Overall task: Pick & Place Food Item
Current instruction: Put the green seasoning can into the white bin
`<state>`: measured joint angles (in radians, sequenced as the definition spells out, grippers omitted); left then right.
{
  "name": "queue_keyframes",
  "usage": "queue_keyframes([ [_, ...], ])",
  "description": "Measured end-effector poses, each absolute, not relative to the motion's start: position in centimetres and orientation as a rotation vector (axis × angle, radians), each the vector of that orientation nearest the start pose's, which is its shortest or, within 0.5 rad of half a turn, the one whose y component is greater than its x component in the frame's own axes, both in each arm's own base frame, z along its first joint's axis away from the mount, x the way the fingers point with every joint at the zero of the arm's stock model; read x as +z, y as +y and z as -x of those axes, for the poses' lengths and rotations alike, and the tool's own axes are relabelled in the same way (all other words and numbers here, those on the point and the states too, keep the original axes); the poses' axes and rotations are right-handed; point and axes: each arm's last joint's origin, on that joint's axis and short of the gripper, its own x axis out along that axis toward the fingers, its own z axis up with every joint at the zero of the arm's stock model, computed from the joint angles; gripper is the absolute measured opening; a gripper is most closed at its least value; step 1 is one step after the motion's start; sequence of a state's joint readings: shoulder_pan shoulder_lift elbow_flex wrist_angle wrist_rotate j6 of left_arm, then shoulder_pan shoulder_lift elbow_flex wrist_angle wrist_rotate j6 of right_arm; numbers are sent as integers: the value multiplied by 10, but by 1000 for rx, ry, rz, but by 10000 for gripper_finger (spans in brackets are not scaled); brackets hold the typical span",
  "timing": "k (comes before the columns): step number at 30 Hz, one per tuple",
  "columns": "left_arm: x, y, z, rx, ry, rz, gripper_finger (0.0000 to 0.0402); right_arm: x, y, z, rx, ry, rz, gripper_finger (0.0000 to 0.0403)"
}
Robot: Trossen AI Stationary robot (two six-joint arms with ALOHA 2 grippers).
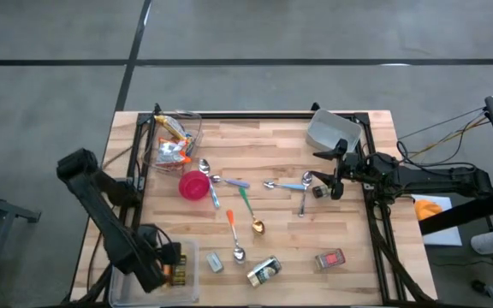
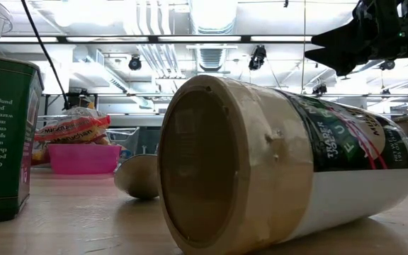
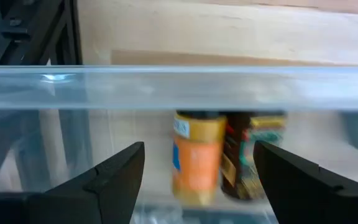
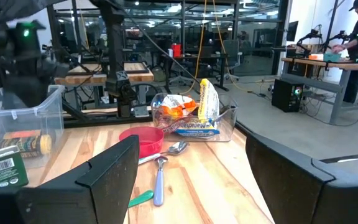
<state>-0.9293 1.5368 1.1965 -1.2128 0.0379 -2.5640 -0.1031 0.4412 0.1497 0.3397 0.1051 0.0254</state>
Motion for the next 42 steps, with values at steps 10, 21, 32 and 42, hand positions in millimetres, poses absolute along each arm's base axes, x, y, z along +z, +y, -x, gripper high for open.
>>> queue_keyframes([
  [10,301,-171,-137,1139,926,1655,301,208,-16,-129,-207,-51,-25,290],
  [21,329,-137,-180,1029,1105,1952,301,208,-16,-129,-207,-51,-25,290],
  [32,317,-133,-235,954,1160,2136,301,208,-16,-129,-207,-51,-26,290],
  [42,310,-139,-284,972,1185,2193,301,208,-16,-129,-208,-51,-26,290],
])
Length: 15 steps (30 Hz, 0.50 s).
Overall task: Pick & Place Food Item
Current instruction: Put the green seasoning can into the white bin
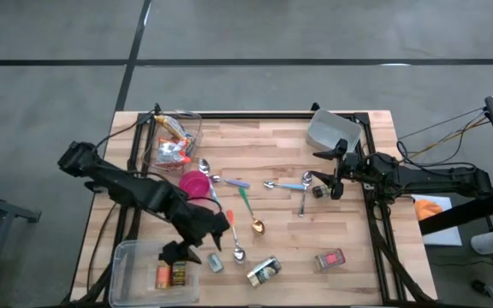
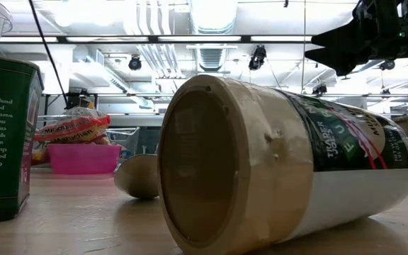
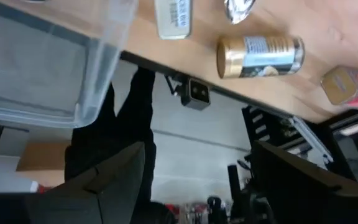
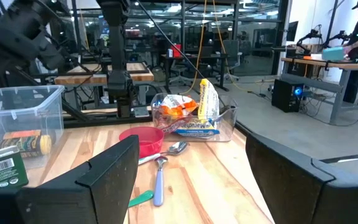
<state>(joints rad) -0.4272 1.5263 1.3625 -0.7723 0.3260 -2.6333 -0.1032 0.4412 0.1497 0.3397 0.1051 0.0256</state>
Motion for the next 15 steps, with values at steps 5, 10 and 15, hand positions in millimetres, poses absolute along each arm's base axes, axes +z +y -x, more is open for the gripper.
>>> queue_keyframes([
  [5,318,-136,-309,1047,1205,2041,301,208,-16,-129,-207,-51,-25,290],
  [10,312,-138,-331,1181,1302,1904,301,208,-16,-129,-207,-51,-25,290],
  [15,295,-144,-346,1210,1366,1826,301,208,-16,-129,-208,-51,-26,290],
])
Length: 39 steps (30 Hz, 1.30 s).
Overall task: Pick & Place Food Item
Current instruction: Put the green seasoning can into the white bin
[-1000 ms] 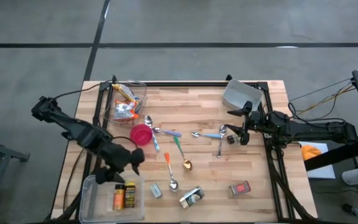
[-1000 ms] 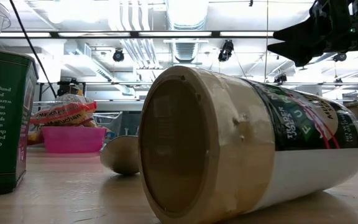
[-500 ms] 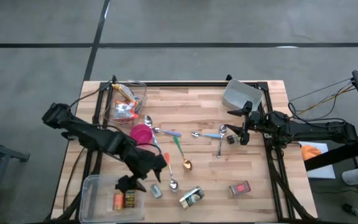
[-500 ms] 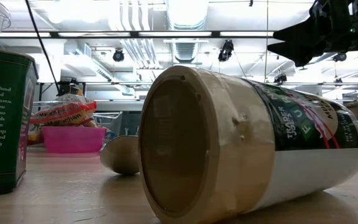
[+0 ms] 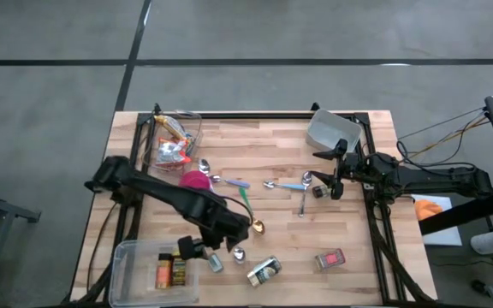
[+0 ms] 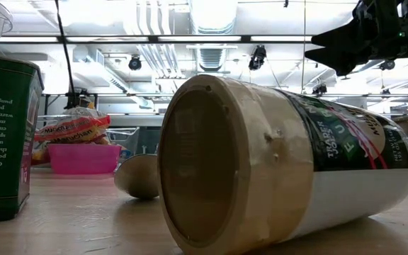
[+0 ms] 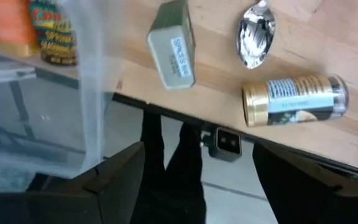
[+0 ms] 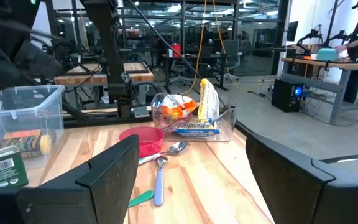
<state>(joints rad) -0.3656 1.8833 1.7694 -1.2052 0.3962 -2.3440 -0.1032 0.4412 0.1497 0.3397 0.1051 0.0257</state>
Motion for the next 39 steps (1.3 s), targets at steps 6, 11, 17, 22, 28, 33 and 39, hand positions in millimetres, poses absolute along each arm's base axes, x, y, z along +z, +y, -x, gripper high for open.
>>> queue_keyframes([
  [6,274,-149,-356,1264,1373,1788,301,208,-16,-129,-207,-51,-25,290],
  [11,256,-153,-364,1300,1357,1751,301,208,-16,-129,-208,-51,-25,290],
  [17,248,-158,-365,1325,1357,1711,301,208,-16,-129,-207,-51,-26,290],
  [22,244,-161,-359,1417,1304,1682,301,208,-16,-129,-207,-51,-25,290],
  [28,242,-164,-357,1444,1309,1665,301,208,-16,-129,-207,-51,-26,290],
  [33,235,-165,-359,1450,1367,1644,301,208,-16,-129,-207,-51,-25,290],
  [39,236,-164,-359,1447,1378,1645,301,208,-16,-129,-207,-51,-26,290],
])
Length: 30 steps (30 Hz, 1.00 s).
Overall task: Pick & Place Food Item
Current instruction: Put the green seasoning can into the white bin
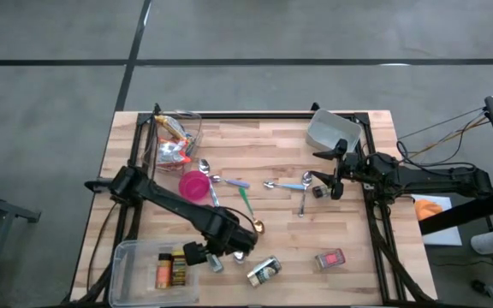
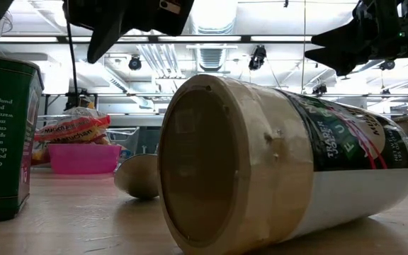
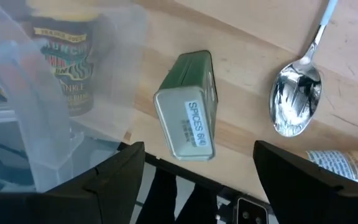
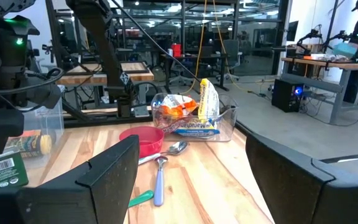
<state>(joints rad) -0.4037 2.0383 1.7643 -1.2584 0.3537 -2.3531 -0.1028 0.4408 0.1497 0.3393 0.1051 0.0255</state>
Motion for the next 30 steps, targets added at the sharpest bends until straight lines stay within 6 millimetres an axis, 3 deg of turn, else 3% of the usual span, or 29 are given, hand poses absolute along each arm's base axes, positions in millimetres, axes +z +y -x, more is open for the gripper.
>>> queue_keyframes([
  [11,272,-145,-363,1361,1468,1629,301,208,-16,-129,-207,-51,-25,290],
  [16,276,-126,-368,1283,1504,1584,301,208,-16,-129,-207,-51,-25,290],
  [22,264,-93,-377,1117,1609,1518,301,208,-16,-129,-207,-50,-26,290],
  [30,229,-76,-376,1098,1822,1721,301,208,-16,-129,-207,-51,-25,290],
])
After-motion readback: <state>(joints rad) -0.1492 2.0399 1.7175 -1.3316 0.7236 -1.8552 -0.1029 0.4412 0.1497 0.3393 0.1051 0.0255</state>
